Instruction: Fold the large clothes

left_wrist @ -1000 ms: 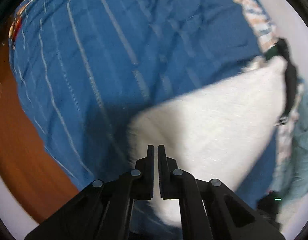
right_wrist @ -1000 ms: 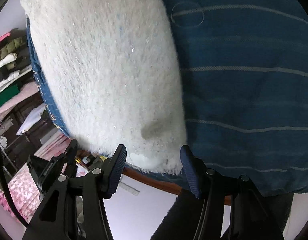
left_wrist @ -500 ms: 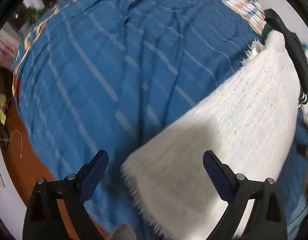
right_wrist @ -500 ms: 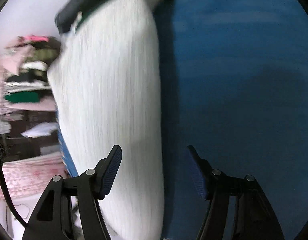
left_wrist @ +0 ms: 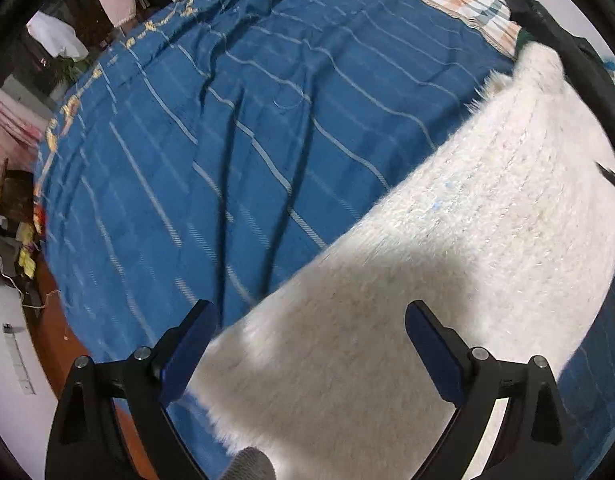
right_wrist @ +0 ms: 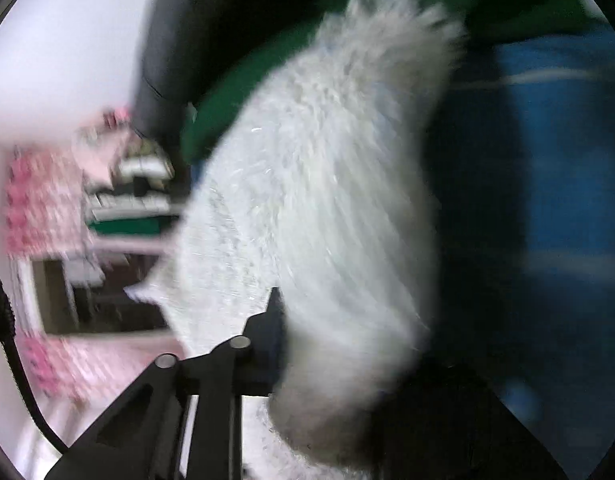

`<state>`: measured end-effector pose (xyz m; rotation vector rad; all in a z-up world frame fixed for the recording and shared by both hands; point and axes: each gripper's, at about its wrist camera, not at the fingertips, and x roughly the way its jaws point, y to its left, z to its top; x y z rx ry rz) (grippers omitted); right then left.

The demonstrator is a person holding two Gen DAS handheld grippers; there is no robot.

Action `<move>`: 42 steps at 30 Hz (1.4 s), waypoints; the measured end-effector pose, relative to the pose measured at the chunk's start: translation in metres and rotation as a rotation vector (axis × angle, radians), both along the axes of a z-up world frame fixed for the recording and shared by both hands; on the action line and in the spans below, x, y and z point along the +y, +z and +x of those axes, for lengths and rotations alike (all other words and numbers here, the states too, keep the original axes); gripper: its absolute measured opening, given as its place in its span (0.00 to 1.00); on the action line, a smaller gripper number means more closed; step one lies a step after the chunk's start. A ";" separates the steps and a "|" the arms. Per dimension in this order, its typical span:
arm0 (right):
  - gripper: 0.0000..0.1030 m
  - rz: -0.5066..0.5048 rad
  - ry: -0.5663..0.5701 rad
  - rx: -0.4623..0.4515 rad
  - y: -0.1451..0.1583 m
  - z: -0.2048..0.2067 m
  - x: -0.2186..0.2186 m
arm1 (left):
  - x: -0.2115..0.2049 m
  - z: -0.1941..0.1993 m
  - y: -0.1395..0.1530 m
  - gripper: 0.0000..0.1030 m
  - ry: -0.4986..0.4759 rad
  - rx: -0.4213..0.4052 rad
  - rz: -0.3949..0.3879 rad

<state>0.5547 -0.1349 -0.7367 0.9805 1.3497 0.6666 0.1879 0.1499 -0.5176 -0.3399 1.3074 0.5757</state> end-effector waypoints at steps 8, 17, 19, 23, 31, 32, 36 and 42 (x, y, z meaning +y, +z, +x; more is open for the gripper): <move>0.13 -0.197 -0.328 0.100 0.083 -0.170 -0.156 | 0.001 -0.031 0.007 0.94 -0.024 0.122 0.127; 0.37 -0.282 -0.507 0.505 0.052 -0.342 -0.251 | -0.059 0.000 0.010 0.94 -0.135 0.108 0.068; 0.41 -0.287 -0.508 0.548 0.050 -0.354 -0.285 | -0.088 0.014 0.016 0.94 -0.194 0.079 0.038; 0.42 -0.493 -0.398 0.457 0.109 -0.355 -0.302 | -0.152 0.042 0.011 0.94 -0.329 0.061 0.016; 0.39 -0.375 -0.149 0.155 0.133 -0.219 -0.223 | -0.234 0.086 -0.001 0.94 -0.497 0.025 0.087; 0.28 -0.389 -0.109 0.130 0.126 -0.197 -0.204 | -0.236 0.088 0.002 0.94 -0.506 0.012 0.088; 0.09 -0.589 0.006 0.210 0.065 -0.118 -0.151 | -0.253 0.101 0.002 0.94 -0.532 -0.004 0.038; 0.00 -0.596 0.035 0.410 0.018 -0.079 -0.157 | -0.225 0.089 -0.007 0.94 -0.434 0.053 0.037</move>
